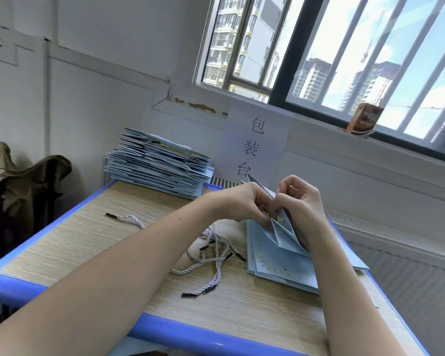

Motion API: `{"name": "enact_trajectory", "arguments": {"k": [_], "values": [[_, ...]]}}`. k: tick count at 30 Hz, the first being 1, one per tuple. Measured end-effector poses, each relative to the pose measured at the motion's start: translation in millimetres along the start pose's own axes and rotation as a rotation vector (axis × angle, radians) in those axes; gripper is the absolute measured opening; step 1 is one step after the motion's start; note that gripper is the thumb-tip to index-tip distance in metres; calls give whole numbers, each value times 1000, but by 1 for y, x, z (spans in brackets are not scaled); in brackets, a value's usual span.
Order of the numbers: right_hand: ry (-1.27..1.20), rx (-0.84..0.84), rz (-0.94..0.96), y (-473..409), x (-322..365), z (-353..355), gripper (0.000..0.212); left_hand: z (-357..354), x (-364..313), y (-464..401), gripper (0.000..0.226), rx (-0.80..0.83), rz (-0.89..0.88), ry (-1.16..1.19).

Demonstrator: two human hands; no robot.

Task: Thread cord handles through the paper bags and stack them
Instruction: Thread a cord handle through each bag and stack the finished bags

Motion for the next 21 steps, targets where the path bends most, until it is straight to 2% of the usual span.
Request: {"name": "enact_trajectory", "arguments": {"k": [2, 5, 8, 11, 21], "values": [[-18, 0, -9, 1, 0, -2, 22, -1, 1, 0, 8, -4, 1, 22], [-10, -3, 2, 2, 2, -2, 20, 2, -1, -1, 18, -62, -37, 87], [0, 9, 10, 2, 1, -2, 19, 6, 3, -5, 6, -140, -61, 95], [-14, 24, 7, 2, 0, -3, 20, 6, 6, -7, 8, -187, -72, 87], [28, -3, 10, 1, -2, -2, 20, 5, 10, -8, 7, -169, -71, 63]]}}
Point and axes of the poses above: each hand's wrist, its own y-axis away from the middle knuckle, its own z-axis out of the back of the hand, x = y × z, the point moved 4 cm from there along -y, towards the middle knuckle, and after that the axes turned 4 degrees about -x, right-handed, at the moved point
